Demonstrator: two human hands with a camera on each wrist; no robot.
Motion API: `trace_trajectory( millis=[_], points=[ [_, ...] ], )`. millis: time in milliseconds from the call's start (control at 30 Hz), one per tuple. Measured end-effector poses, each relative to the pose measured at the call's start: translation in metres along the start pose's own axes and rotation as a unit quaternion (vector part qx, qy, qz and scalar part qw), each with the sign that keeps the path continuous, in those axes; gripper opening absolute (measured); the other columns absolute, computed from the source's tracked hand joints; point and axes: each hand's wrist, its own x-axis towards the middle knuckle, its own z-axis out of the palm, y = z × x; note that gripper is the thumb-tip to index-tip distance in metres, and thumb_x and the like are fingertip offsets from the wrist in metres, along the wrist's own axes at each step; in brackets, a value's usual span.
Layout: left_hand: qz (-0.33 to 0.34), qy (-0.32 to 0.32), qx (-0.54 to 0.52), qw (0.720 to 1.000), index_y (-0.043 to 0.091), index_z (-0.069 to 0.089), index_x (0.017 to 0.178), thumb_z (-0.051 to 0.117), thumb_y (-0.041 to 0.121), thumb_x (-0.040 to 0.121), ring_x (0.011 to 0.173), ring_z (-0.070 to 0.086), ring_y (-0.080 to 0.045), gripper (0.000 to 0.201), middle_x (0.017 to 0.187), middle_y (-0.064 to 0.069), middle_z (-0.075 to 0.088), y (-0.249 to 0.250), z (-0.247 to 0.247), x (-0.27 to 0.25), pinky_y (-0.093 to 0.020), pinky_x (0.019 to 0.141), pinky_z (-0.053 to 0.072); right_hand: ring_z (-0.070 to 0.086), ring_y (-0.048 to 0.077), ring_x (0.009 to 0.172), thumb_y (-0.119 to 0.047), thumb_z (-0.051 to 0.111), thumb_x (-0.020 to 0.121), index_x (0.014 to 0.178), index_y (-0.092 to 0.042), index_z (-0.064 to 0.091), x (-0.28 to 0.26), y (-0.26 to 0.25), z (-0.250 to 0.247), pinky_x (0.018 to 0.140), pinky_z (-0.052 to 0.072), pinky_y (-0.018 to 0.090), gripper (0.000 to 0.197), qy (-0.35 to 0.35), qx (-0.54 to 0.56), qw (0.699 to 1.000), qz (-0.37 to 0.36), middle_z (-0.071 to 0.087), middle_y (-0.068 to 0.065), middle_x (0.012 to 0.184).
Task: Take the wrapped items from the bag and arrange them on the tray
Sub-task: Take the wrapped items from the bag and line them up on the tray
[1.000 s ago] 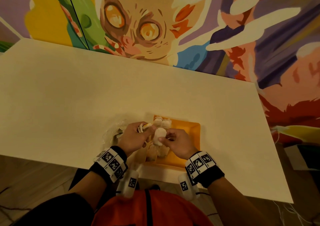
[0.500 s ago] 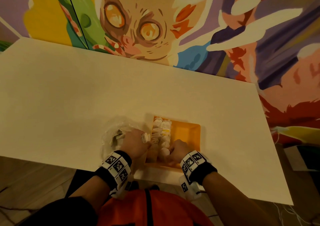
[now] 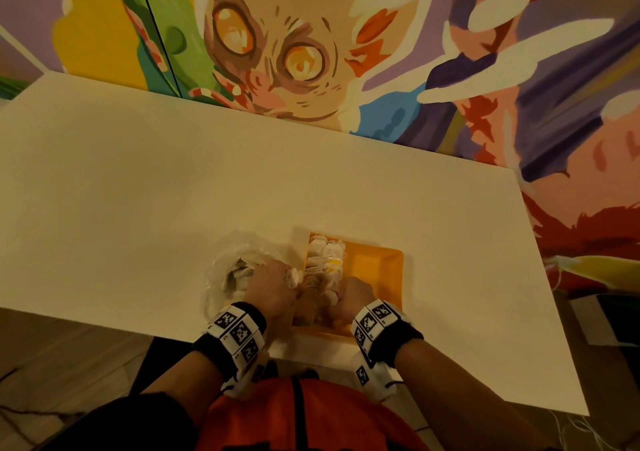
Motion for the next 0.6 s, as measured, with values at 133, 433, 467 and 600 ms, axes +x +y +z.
trace_trajectory(
  millis=[133, 433, 467, 600],
  points=[
    [0.012, -0.015, 0.019, 1.0, 0.013, 0.056, 0.062, 0.07, 0.021, 0.08, 0.072, 0.061, -0.021, 0.024, 0.063, 0.002, 0.055, -0.001, 0.002, 0.002, -0.022, 0.051, 0.034, 0.058, 0.029, 0.116, -0.017, 0.064, 0.09, 0.122, -0.004, 0.052, -0.005, -0.002, -0.005, 0.094, 0.05, 0.033, 0.037, 0.014, -0.032, 0.999, -0.006, 0.058, 0.014, 0.125],
    [0.004, -0.007, -0.027, 1.0, 0.009, 0.062, 0.065, 0.069, 0.021, 0.081, 0.074, 0.063, -0.025, 0.021, 0.071, -0.007, 0.065, -0.004, 0.006, 0.003, -0.026, 0.054, 0.038, 0.059, 0.029, 0.114, -0.018, 0.065, 0.091, 0.118, -0.005, 0.057, -0.001, -0.006, -0.005, 0.095, 0.049, 0.033, 0.031, 0.02, -0.025, 0.999, -0.008, 0.061, 0.013, 0.123],
    [0.008, -0.007, -0.027, 1.0, 0.008, 0.062, 0.065, 0.068, 0.02, 0.081, 0.073, 0.063, -0.025, 0.021, 0.069, -0.007, 0.064, -0.004, 0.006, 0.003, -0.025, 0.052, 0.036, 0.059, 0.028, 0.113, -0.018, 0.067, 0.089, 0.117, -0.005, 0.057, 0.001, -0.005, -0.004, 0.094, 0.05, 0.033, 0.033, 0.021, -0.019, 1.0, -0.008, 0.061, 0.013, 0.122],
    [0.019, -0.01, -0.061, 0.998, 0.017, 0.055, 0.061, 0.072, 0.02, 0.079, 0.065, 0.056, -0.016, 0.025, 0.064, 0.002, 0.058, -0.005, 0.003, 0.002, -0.019, 0.046, 0.031, 0.064, 0.029, 0.104, -0.024, 0.079, 0.076, 0.118, -0.008, 0.053, 0.011, 0.003, 0.002, 0.081, 0.055, 0.032, 0.053, 0.013, 0.047, 0.999, 0.006, 0.064, 0.012, 0.117]
  ],
)
